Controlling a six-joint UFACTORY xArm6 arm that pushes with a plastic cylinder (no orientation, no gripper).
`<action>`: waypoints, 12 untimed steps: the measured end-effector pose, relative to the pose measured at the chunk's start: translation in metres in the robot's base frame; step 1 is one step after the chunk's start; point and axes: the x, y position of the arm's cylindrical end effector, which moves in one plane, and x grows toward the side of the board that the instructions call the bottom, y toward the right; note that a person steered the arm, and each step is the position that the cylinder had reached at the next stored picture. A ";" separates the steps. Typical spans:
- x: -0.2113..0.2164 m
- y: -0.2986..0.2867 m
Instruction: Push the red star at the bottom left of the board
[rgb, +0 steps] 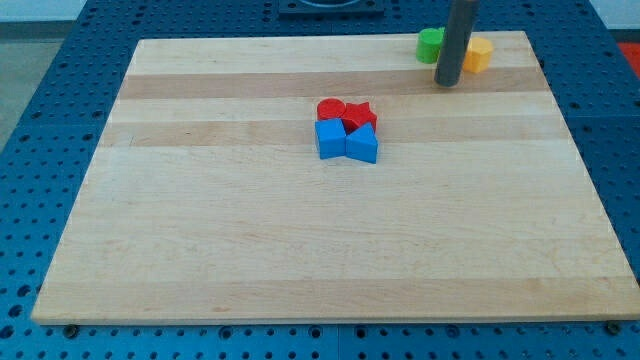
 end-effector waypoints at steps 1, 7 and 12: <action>-0.001 0.000; 0.084 -0.069; 0.047 -0.195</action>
